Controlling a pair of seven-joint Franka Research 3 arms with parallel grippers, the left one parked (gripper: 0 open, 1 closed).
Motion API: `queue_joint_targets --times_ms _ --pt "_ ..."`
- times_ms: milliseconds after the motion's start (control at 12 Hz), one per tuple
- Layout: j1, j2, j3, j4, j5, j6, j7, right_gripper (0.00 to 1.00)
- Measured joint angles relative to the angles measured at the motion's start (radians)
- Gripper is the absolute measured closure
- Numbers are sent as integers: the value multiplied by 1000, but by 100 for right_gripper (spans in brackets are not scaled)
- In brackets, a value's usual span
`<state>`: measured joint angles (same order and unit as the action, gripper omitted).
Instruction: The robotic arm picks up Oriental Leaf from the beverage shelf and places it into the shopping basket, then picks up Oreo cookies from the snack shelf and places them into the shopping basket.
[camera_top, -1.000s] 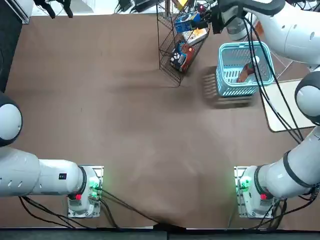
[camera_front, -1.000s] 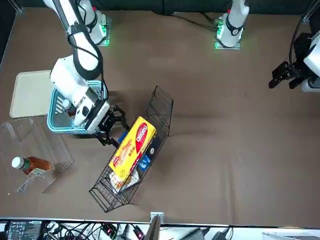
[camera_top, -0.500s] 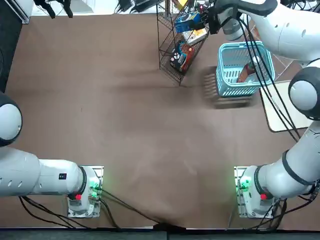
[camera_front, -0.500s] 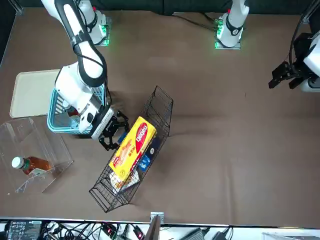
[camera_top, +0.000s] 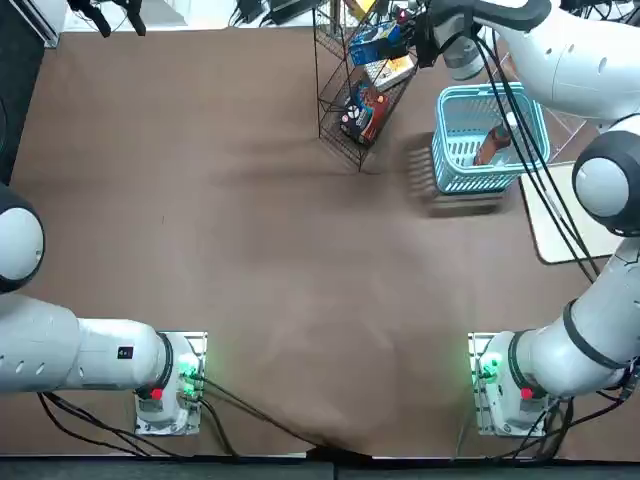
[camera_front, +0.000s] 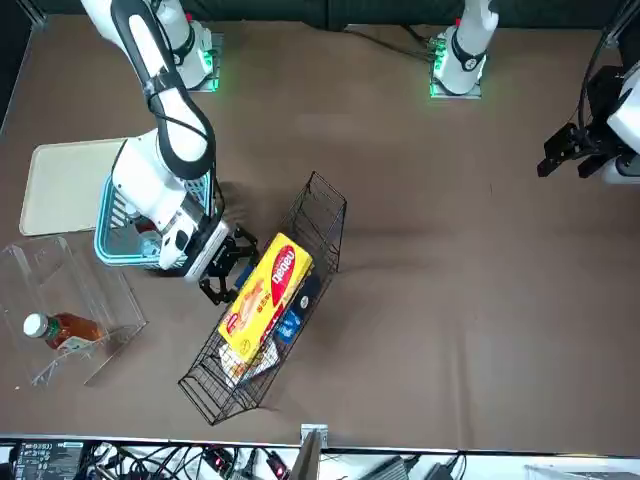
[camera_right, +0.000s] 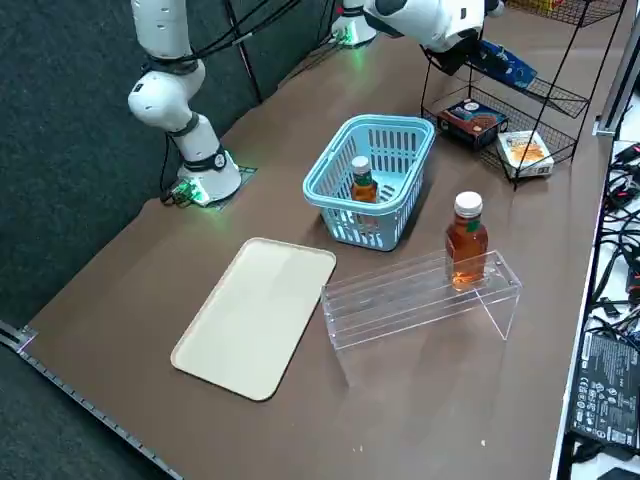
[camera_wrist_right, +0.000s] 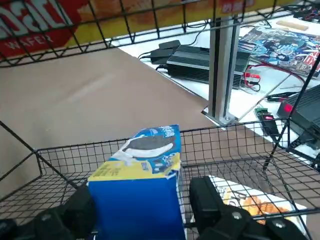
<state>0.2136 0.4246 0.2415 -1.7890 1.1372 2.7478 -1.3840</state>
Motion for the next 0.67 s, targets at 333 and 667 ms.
queue_joint_targets --times_ms 333,667 --pt "0 4 4 5 -20 1 0 2" --pt "0 4 8 8 -21 4 0 17"
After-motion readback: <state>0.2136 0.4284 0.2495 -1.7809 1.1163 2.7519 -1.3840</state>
